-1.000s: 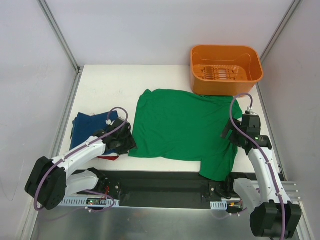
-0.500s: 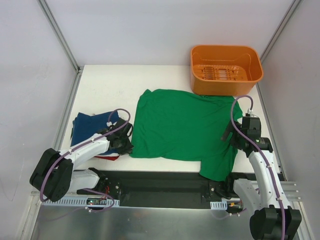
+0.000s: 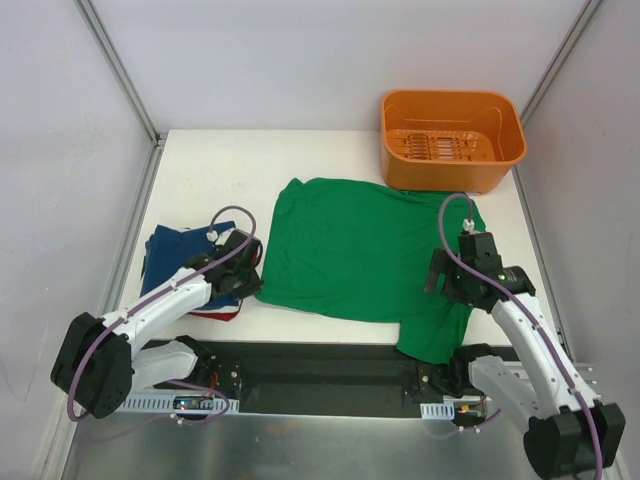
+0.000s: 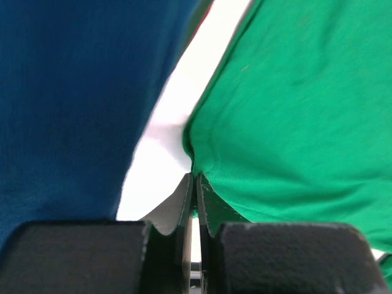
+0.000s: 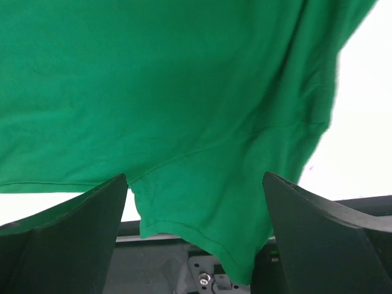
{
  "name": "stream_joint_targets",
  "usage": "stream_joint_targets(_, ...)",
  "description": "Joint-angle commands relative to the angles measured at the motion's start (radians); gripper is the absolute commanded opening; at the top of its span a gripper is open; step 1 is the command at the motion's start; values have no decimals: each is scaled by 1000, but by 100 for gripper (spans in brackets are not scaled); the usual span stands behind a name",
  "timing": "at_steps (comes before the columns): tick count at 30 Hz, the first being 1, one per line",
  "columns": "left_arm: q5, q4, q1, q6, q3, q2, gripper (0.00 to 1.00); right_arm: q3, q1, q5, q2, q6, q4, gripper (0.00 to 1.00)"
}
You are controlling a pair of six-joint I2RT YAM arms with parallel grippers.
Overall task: Fold and stack the t-shirts
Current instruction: Flatten out the tshirt
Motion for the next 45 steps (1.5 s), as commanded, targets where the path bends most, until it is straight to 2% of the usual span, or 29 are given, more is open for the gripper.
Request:
stream_joint_targets(1, -91, -21, 3, 35, 97, 44, 0, -27, 32, -14, 120, 93, 26, 97)
stream_joint_targets(6, -110, -19, 14, 49, 138, 87, 0, -12, 27, -30, 283, 73, 124, 97)
stream_joint_targets(11, -134, -18, 23, 50, 178, 130, 0, 31, -89, -29, 502, -10, 220, 97)
stream_joint_targets(13, -150, -18, 29, 55, 197, 147, 0, 74, -129, -54, 587, -45, 234, 97)
stream_joint_targets(17, -148, -15, 57, 81, 238, 184, 0, 161, -134, -128, 711, -76, 270, 97)
stream_joint_targets(23, -134, -5, 90, 115, 299, 247, 0, 319, -131, -125, 848, -70, 290, 97)
stream_joint_targets(27, -107, 2, 91, 118, 306, 255, 0, 298, -112, -85, 765, -60, 243, 97)
stream_joint_targets(30, -79, 13, 91, 121, 293, 245, 0, 242, -74, 28, 632, -45, 171, 97)
stream_joint_targets(33, -65, 18, 91, 119, 272, 223, 0, 151, -63, 79, 465, 18, 93, 97)
stream_joint_targets(36, -58, 22, 89, 121, 243, 195, 0, 53, -110, 130, 258, 107, -11, 97)
stream_joint_targets(38, -52, 27, 87, 119, 229, 178, 0, -4, -173, 87, 173, 159, -42, 97)
stream_joint_targets(42, -36, 35, 86, 115, 204, 149, 0, -102, -197, 29, -17, 234, -104, 97)
stream_joint_targets(45, -30, 36, 86, 118, 201, 140, 0, -130, -200, -5, -31, 248, -142, 97)
